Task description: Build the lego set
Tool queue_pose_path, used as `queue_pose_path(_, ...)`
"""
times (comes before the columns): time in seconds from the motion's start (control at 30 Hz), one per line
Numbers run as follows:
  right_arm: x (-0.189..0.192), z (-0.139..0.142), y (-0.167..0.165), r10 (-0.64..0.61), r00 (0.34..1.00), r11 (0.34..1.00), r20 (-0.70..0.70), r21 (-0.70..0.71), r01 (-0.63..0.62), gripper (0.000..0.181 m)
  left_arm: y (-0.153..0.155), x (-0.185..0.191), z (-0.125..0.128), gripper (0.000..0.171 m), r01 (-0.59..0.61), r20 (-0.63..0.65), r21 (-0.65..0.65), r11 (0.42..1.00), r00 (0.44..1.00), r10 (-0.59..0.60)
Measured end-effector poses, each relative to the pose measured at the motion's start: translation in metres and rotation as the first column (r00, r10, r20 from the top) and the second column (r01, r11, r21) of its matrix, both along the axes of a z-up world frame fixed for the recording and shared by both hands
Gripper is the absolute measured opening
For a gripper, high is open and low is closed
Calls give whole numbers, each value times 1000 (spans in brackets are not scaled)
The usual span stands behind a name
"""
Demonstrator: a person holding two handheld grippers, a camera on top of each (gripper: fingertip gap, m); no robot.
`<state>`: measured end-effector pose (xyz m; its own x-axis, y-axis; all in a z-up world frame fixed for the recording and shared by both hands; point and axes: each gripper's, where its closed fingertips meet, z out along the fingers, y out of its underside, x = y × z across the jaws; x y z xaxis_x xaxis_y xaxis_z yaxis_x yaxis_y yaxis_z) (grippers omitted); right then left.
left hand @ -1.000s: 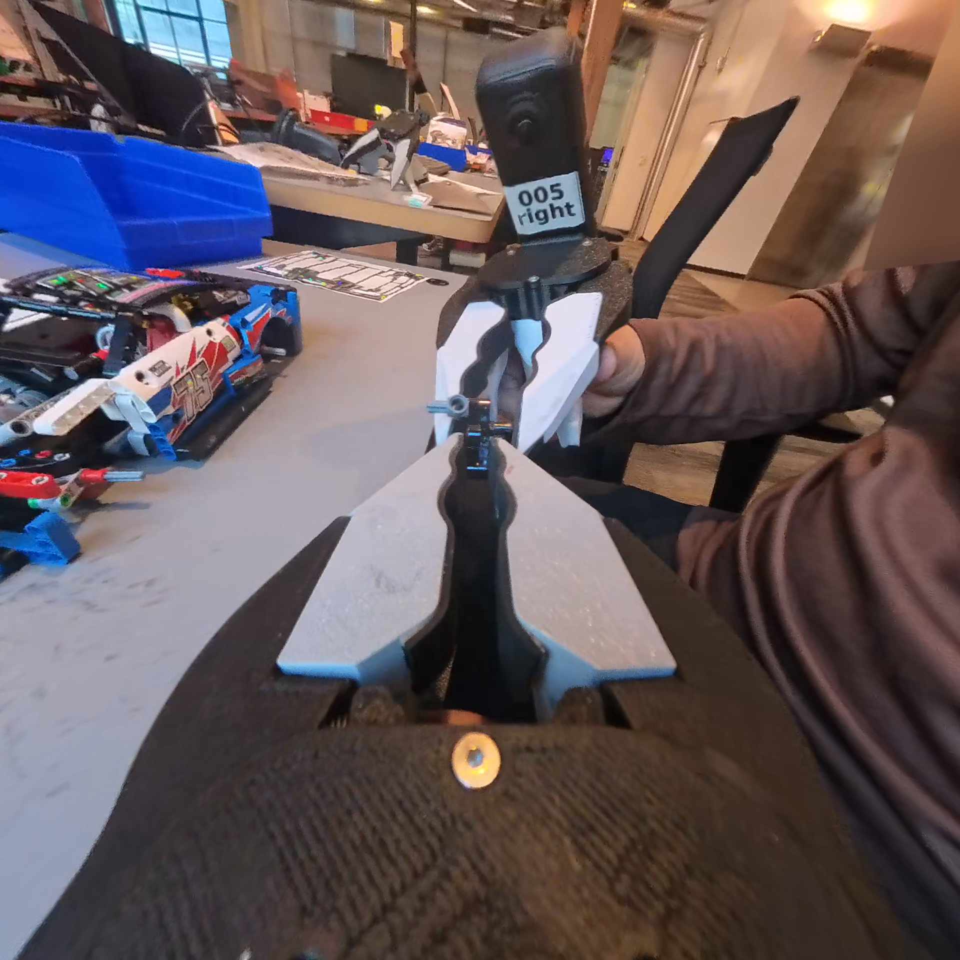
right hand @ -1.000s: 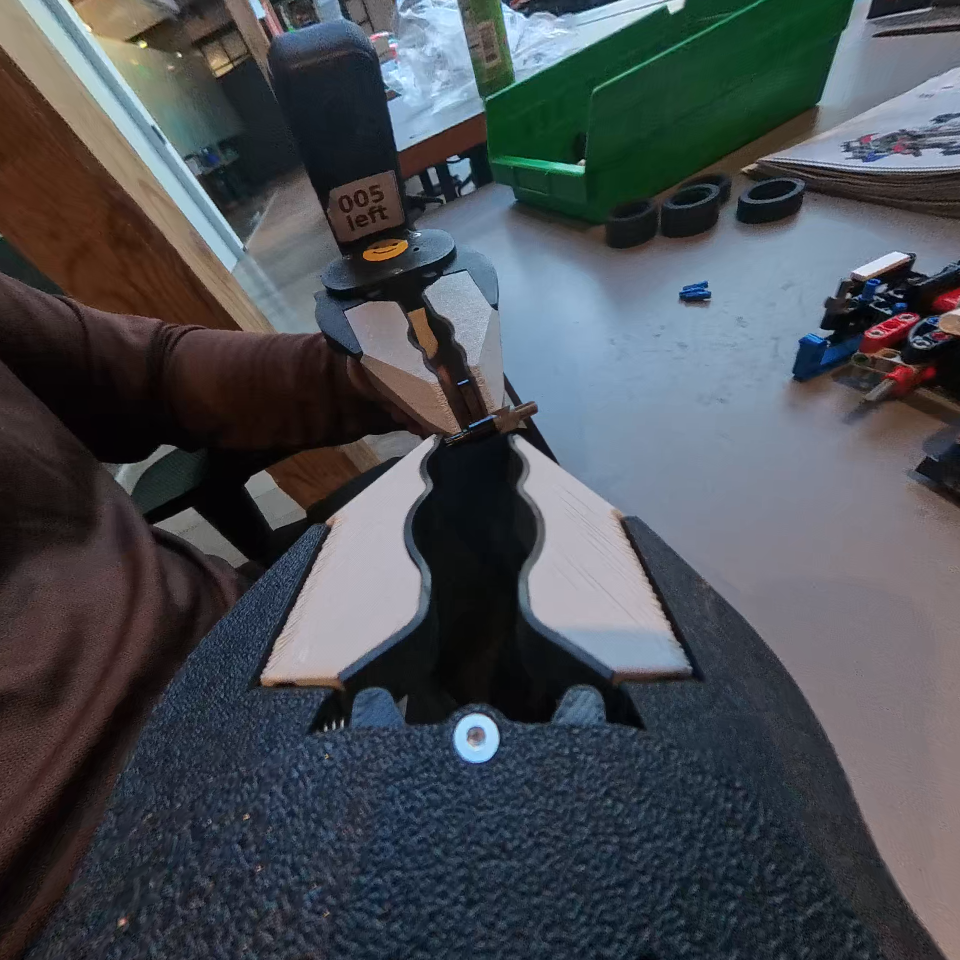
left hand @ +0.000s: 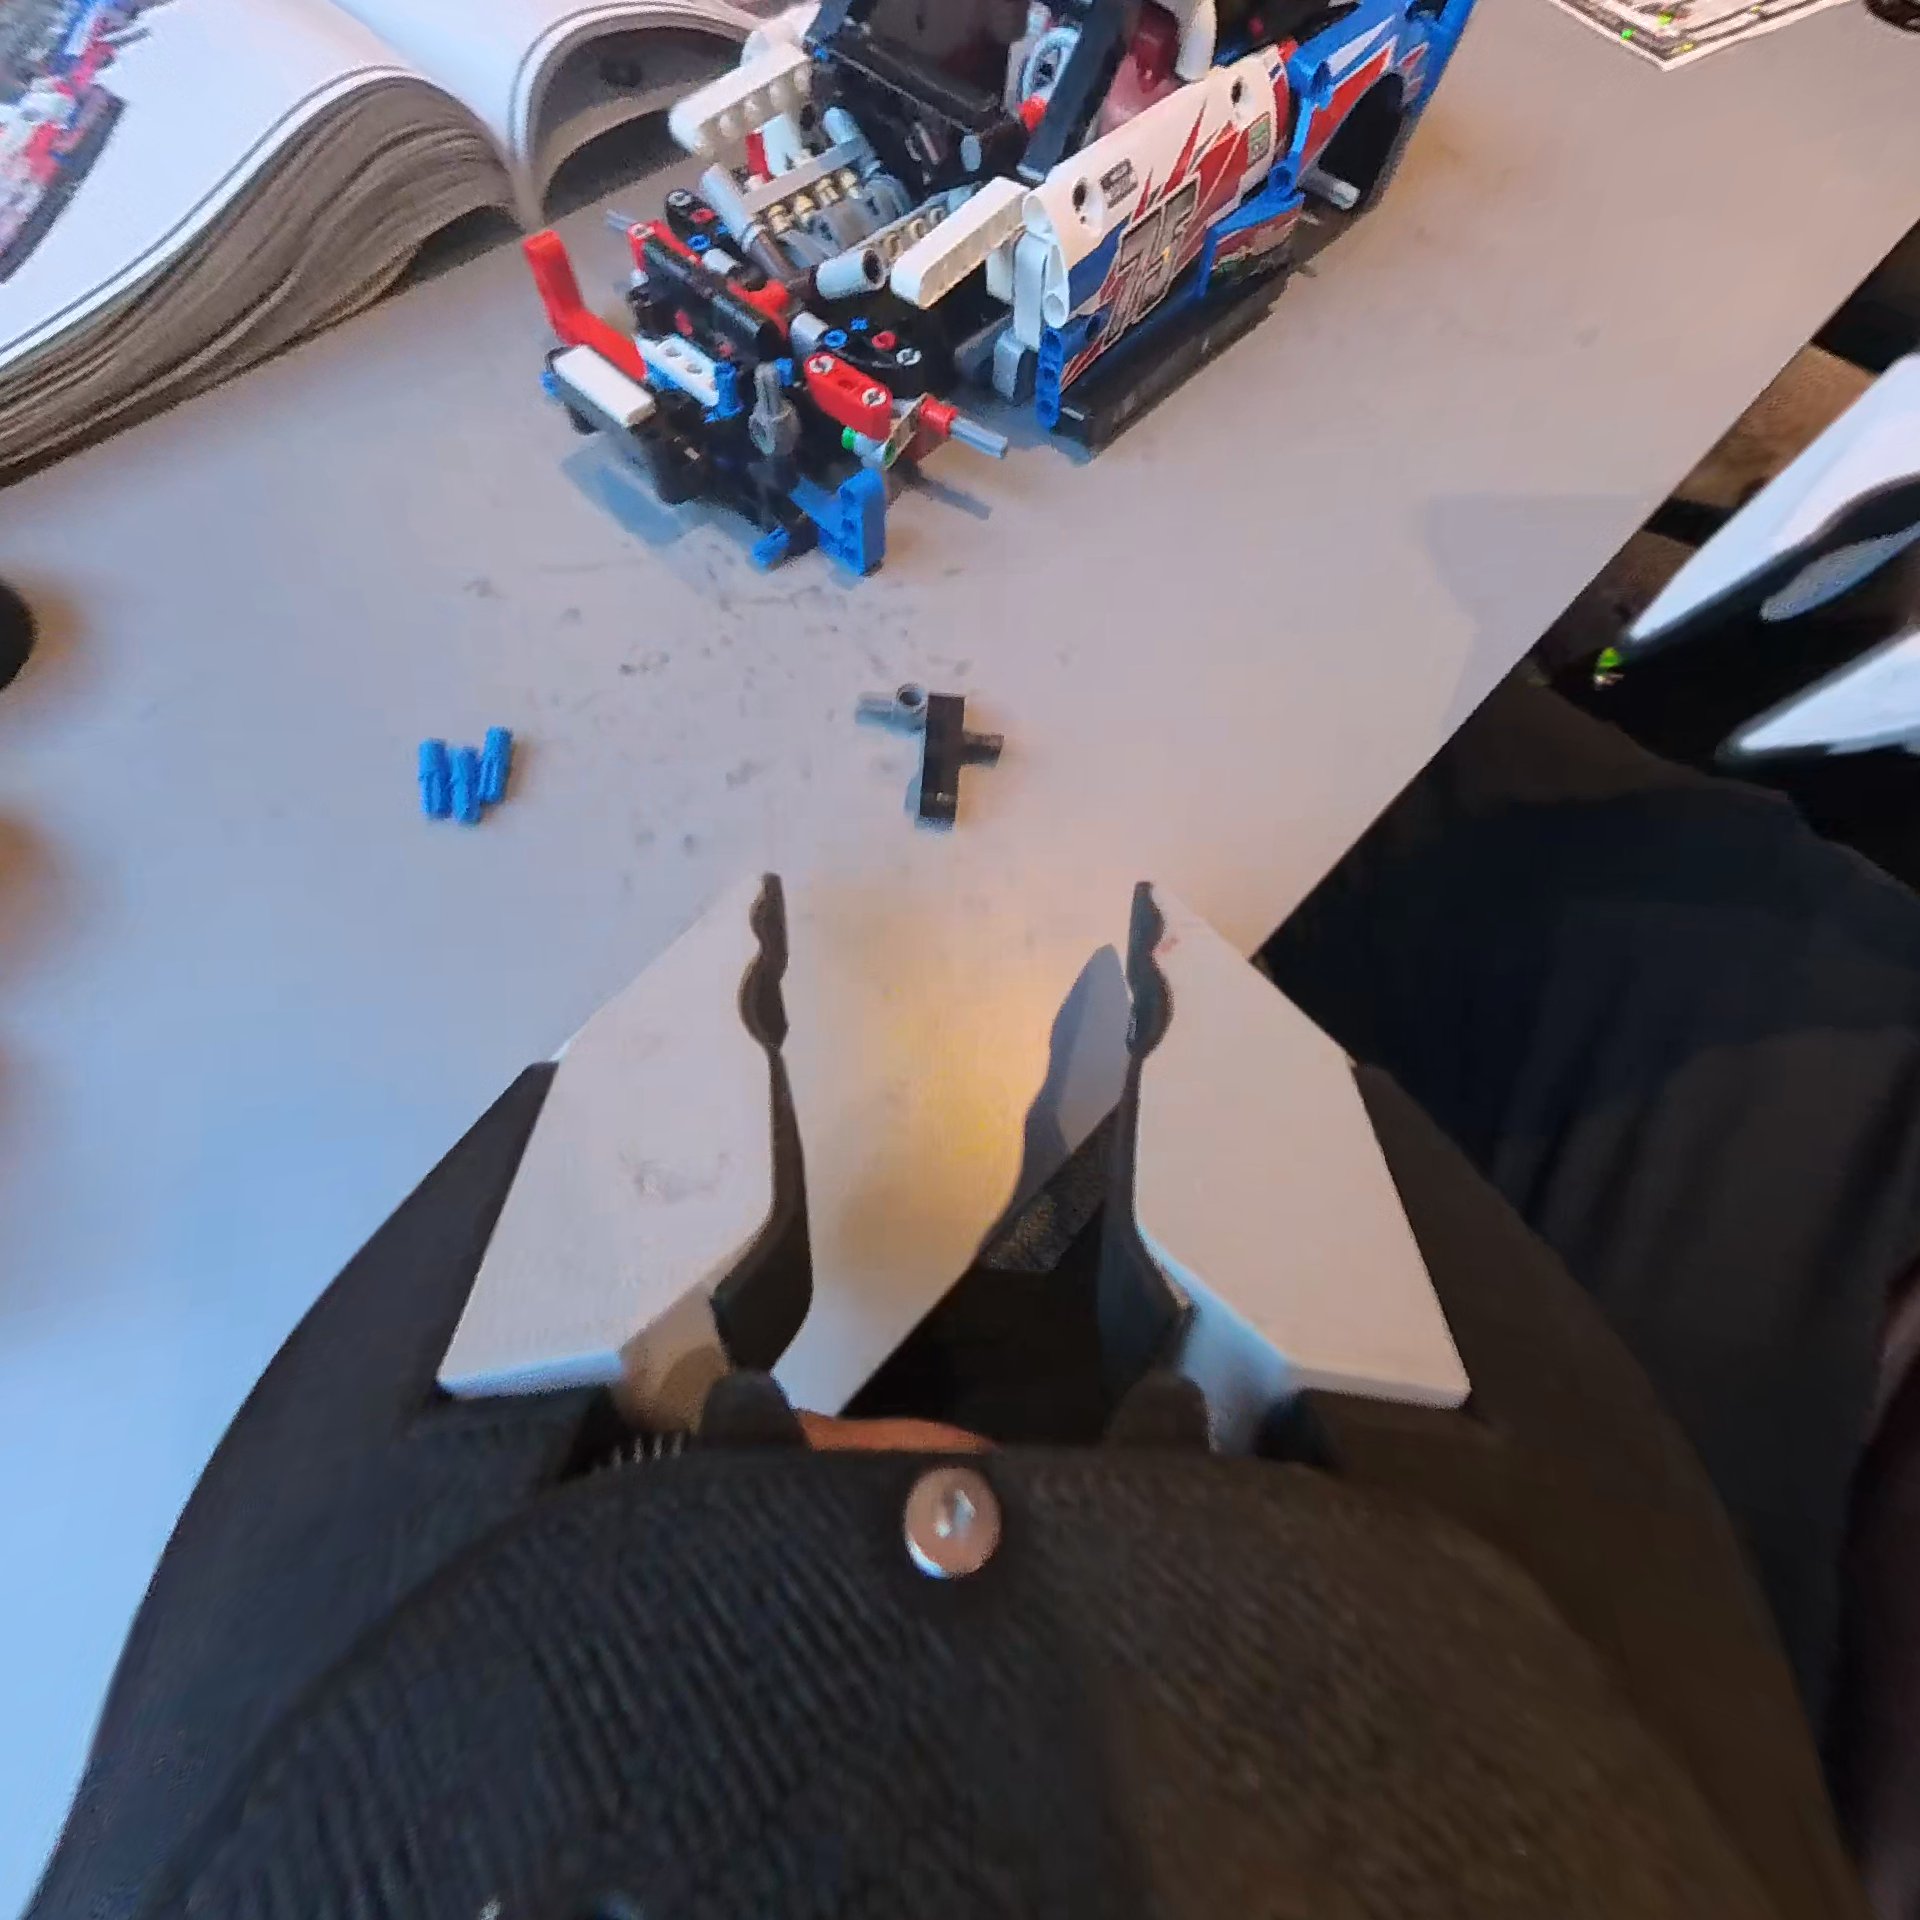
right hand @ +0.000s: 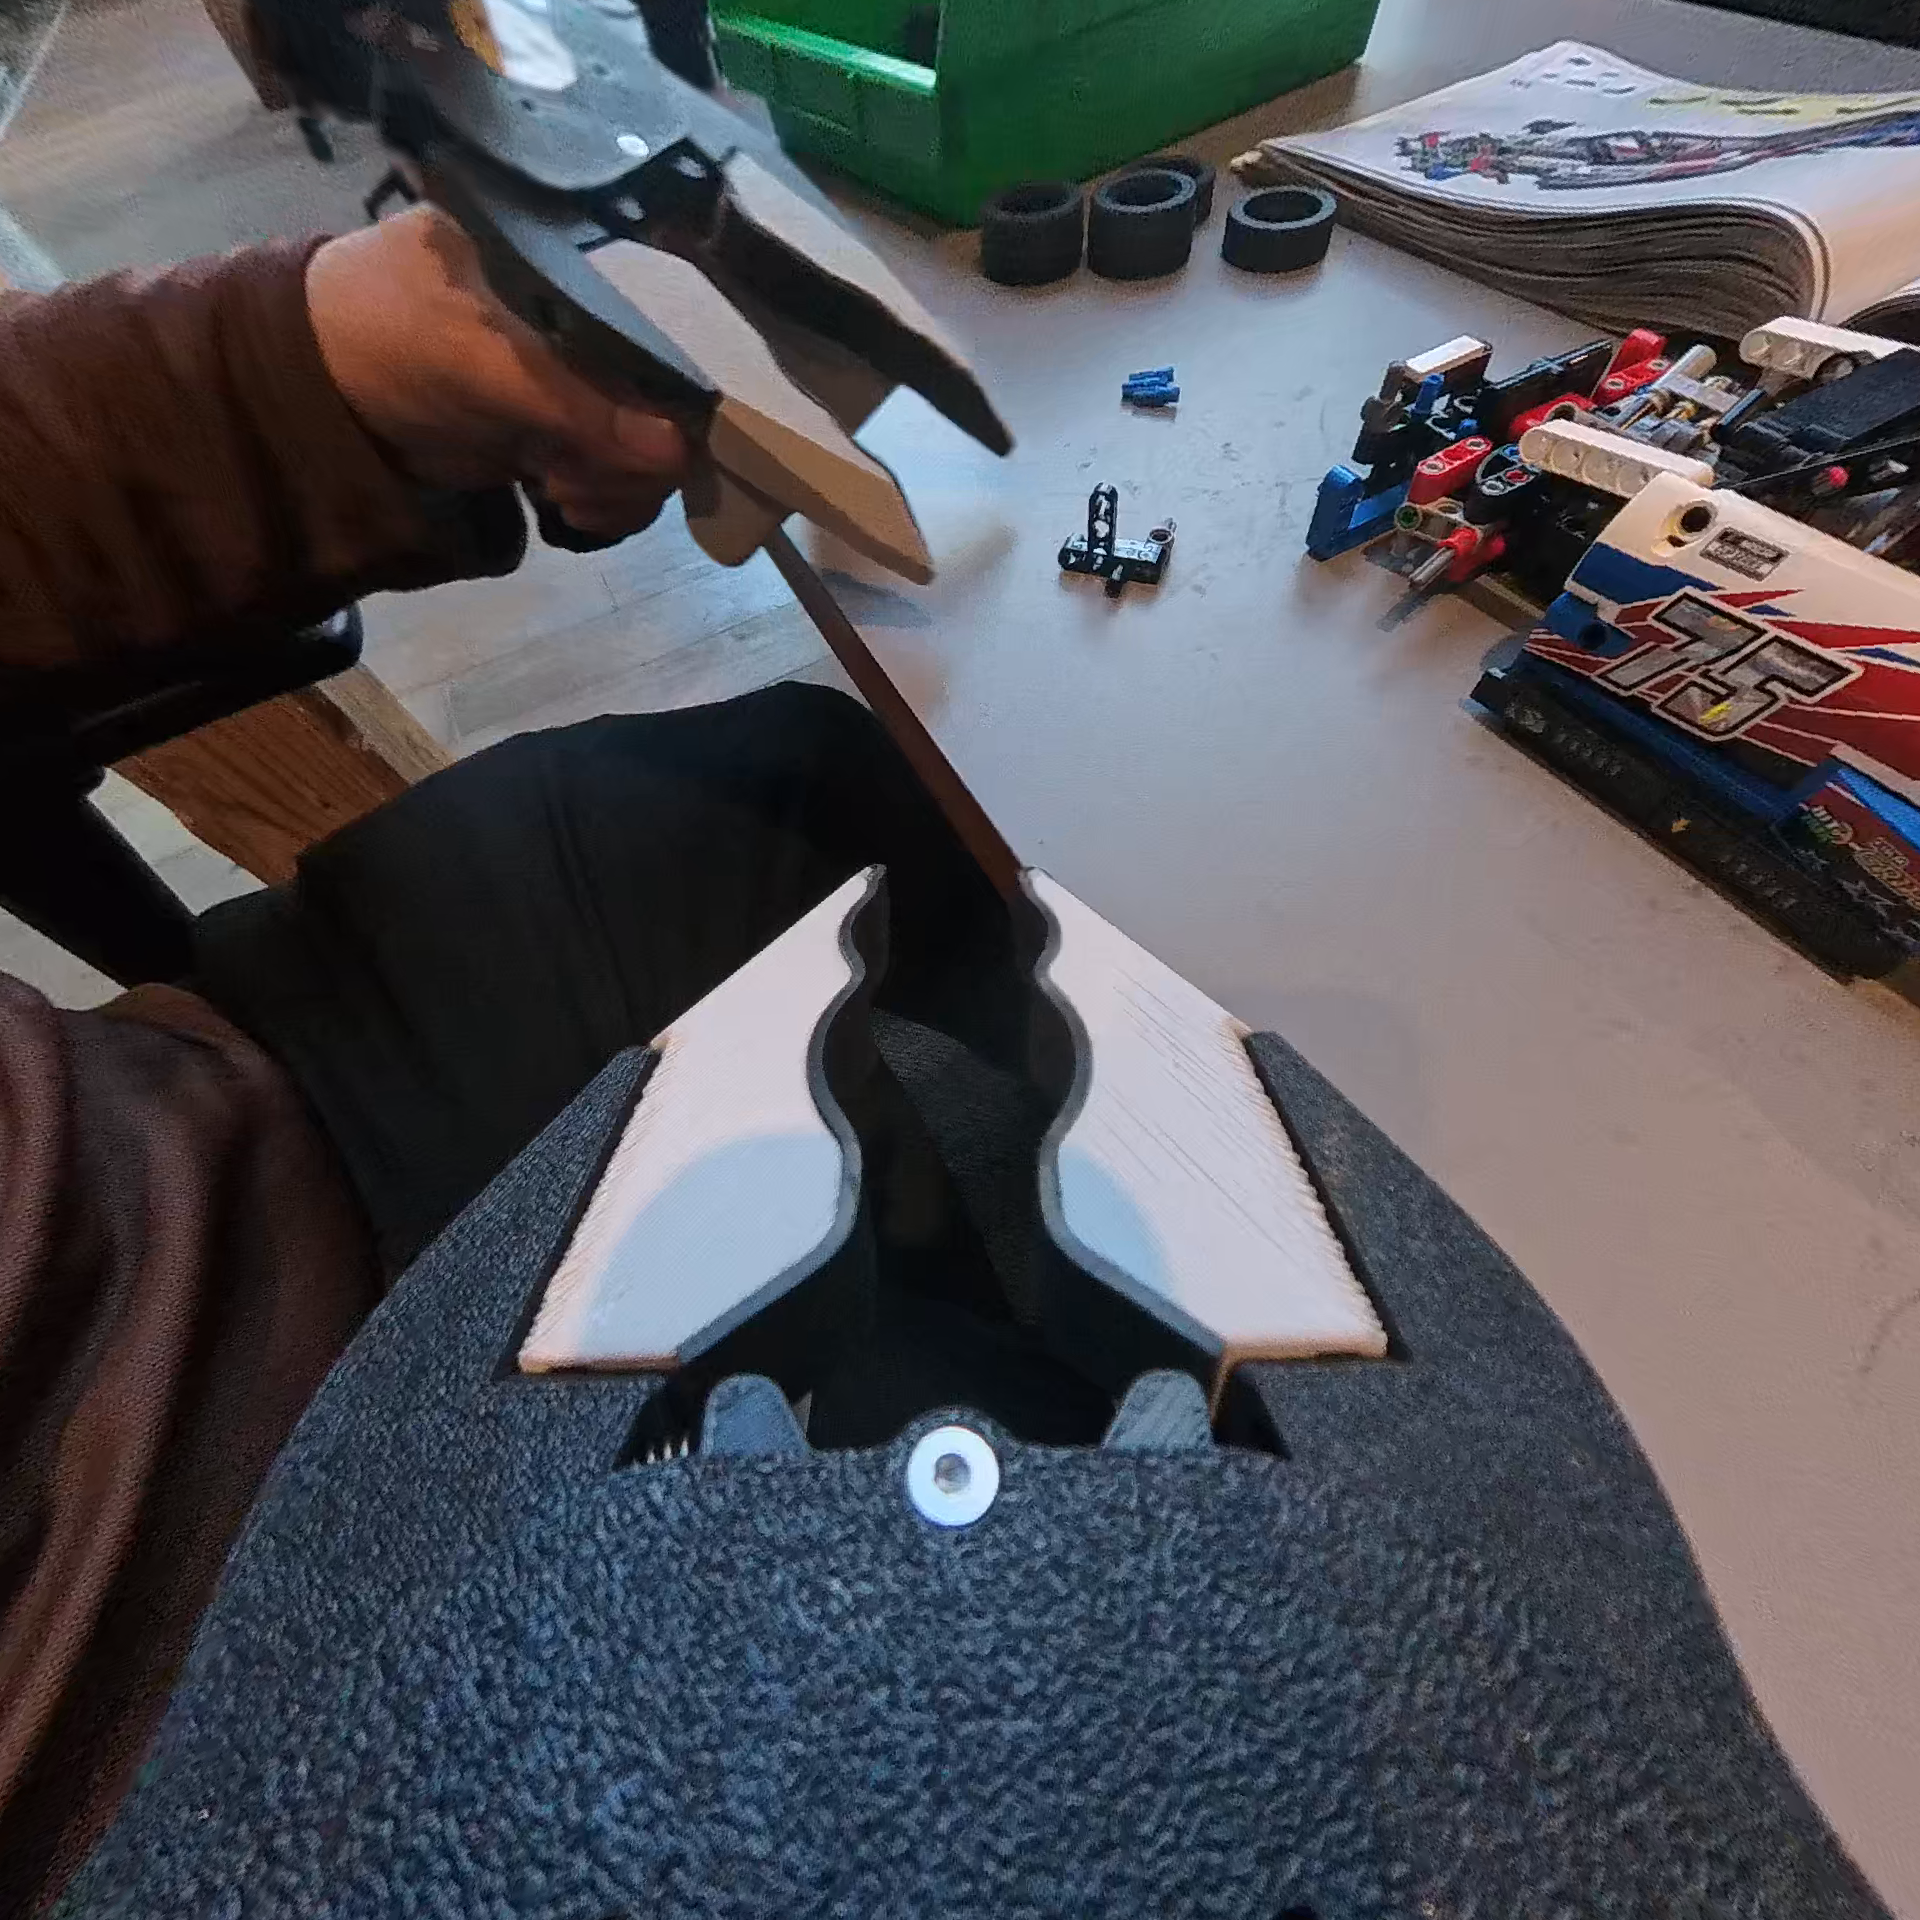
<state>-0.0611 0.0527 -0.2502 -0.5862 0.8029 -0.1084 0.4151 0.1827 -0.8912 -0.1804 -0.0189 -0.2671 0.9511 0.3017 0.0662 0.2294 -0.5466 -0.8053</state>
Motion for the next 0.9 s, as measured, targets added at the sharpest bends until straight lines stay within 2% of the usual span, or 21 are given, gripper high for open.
queue_pose_path(0.17,-4,9,5,-27,999,999,-39,-20,26,24,-19,6,2,60,-17,-55,15,1000,998,18)
queue_pose_path(0.37,-2,24,18,-29,998,998,-60,-57,26,24,-17,12,4,57,19,-53,45,999,998,-17)
queue_pose_path(0.53,0,29,21,43,997,999,-62,-27,-45,22,-3,12,12,57,76,-23,105,992,997,-74)
queue_pose_path(0.67,-10,18,24,122,993,992,-8,28,-122,26,6,1,12,58,134,-51,128,983,990,-129)
queue_pose_path(0.73,-17,15,27,153,988,987,10,45,-154,26,14,6,7,58,197,24,105,975,979,-201)
queue_pose_path(0.8,-27,17,31,170,985,984,-8,48,-169,25,22,29,13,62,327,139,139,935,928,-346)
queue_pose_path(0.9,-35,23,29,224,974,974,-21,-30,-224,24,26,37,21,58,428,80,155,891,893,-443)
